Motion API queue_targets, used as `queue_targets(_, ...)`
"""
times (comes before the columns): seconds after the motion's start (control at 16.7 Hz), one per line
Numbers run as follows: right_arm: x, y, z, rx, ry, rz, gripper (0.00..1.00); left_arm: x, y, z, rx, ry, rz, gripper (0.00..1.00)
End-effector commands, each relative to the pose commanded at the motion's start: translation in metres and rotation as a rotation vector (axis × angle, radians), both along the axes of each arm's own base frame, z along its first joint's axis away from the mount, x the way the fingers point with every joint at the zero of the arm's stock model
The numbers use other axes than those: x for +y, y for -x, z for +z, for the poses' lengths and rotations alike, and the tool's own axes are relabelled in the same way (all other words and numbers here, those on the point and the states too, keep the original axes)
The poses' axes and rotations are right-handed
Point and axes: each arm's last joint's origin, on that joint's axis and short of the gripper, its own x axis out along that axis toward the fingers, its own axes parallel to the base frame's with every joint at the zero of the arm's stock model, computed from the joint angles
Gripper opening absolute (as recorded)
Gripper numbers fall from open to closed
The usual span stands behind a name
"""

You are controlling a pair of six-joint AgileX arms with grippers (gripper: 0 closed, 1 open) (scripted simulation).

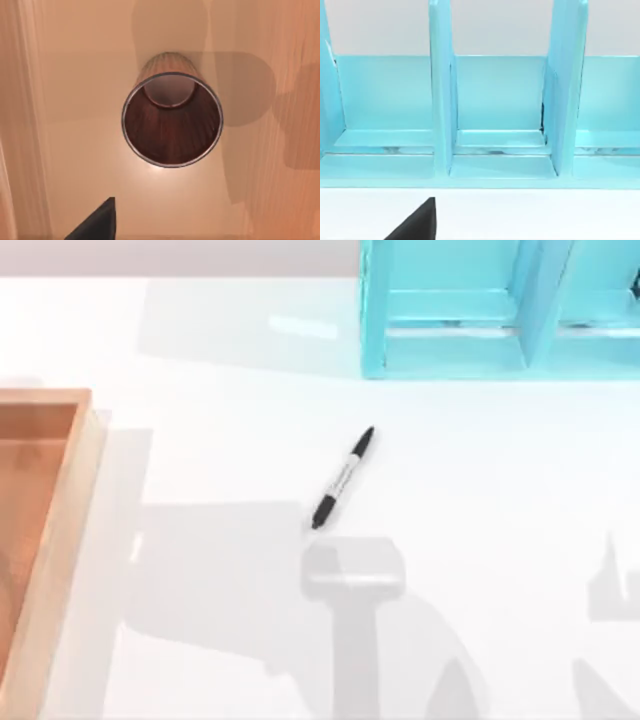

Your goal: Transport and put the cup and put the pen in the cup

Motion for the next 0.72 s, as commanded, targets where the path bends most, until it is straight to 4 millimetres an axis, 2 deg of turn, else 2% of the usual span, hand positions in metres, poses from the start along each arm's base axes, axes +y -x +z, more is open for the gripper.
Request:
queue_targets(0.42,0.0,0.0,0.0,0.0,0.0,0.0,1.0,0.001,-0.004,-0.002,0.017,0.003,-0.004,1.0)
queue_targets(0.54,0.0,0.0,0.0,0.0,0.0,0.0,1.0,0.001,-0.005,-0.013,0.023,0.005,-0.001,1.0)
queue_targets(0.72,0.0,0.0,0.0,0.0,0.0,0.0,1.0,0.002,-0.008,-0.045,0.017,0.004,-0.001,1.0)
